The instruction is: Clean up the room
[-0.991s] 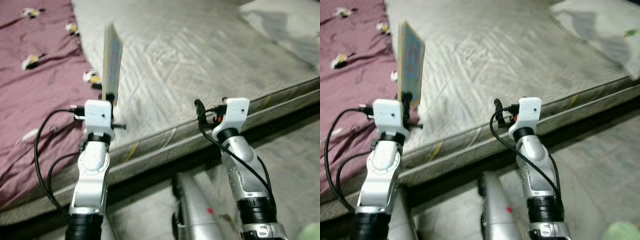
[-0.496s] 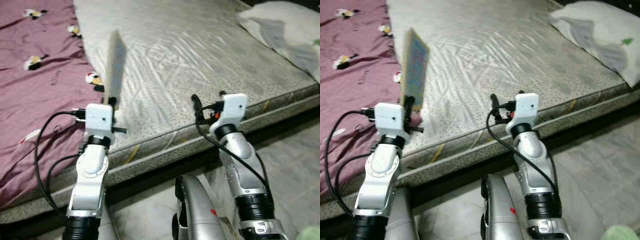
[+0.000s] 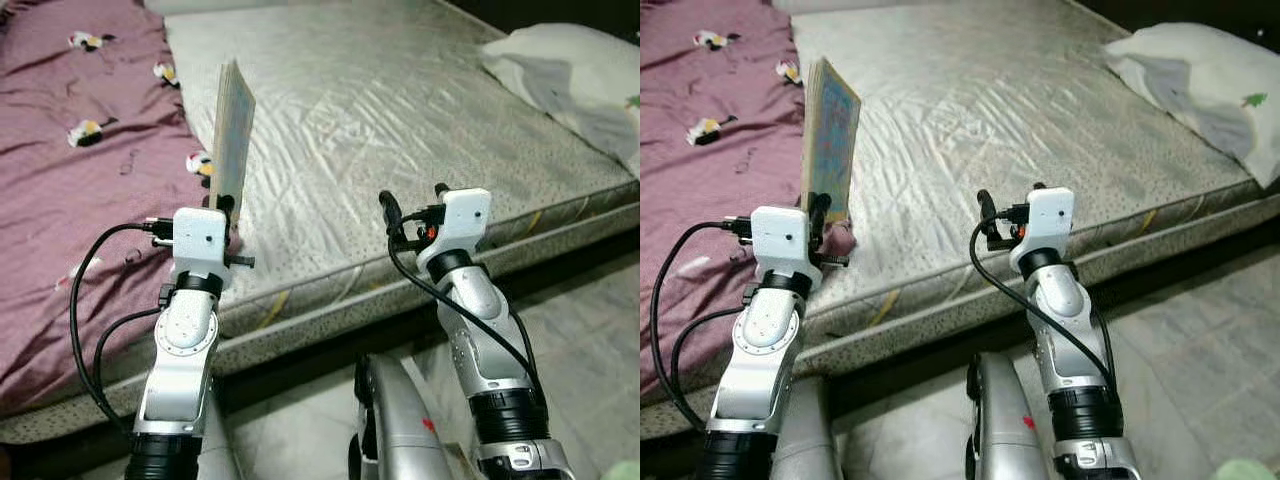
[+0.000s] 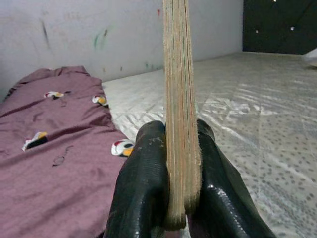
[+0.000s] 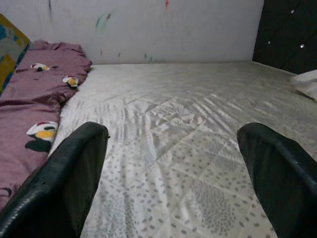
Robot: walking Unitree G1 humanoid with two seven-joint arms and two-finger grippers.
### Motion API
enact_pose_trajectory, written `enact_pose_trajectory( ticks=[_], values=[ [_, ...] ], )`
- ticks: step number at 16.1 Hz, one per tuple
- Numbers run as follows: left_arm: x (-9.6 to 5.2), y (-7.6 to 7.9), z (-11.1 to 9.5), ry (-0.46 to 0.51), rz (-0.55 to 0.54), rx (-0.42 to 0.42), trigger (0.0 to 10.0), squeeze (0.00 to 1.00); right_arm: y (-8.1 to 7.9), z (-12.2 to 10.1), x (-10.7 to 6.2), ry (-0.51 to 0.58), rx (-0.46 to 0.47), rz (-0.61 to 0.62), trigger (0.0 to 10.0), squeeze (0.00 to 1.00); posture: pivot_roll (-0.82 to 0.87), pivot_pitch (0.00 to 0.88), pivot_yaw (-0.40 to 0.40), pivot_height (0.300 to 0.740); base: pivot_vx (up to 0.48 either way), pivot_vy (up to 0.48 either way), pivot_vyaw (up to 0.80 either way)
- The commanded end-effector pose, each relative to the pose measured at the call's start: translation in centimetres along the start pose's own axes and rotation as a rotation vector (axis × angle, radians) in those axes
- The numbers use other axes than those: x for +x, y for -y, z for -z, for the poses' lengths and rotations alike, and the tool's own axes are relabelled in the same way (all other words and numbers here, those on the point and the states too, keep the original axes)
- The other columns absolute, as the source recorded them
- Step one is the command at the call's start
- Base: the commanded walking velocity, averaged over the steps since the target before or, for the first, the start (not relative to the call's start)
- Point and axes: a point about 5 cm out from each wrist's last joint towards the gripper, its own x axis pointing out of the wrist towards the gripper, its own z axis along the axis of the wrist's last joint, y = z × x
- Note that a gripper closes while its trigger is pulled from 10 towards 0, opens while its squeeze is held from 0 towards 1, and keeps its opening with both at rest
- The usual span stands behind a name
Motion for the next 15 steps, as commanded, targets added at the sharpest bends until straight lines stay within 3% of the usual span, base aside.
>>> enact_pose_trajectory(
  ticks=[1,11,12,15],
  values=[
    [0.33,0.1,-1.28,0.056,-0.004,-0.004,10.0,0.0,0.16,-0.32,-0.02,0.014,-0.003,-0.001,10.0,0.0,0.01,0.0,-0.021,0.595,0.0,0.0,0.0],
    [0.42,0.26,-1.13,0.048,-0.001,-0.006,10.0,0.0,0.17,-0.5,0.08,0.018,0.004,-0.004,10.0,0.0,0.0,0.0,-0.019,0.71,0.0,0.0,0.0],
    [0.43,0.26,-1.09,0.046,0.0,-0.005,10.0,0.0,0.35,-0.21,0.16,-0.007,-0.048,0.04,10.0,0.0,0.0,0.0,-0.018,0.715,0.0,0.0,0.0],
    [0.44,0.31,-1.02,0.043,0.003,-0.005,10.0,0.0,0.31,0.14,0.0,-0.021,-0.042,0.045,10.0,0.0,0.0,0.0,-0.016,0.715,0.0,0.0,0.0]
  ],
)
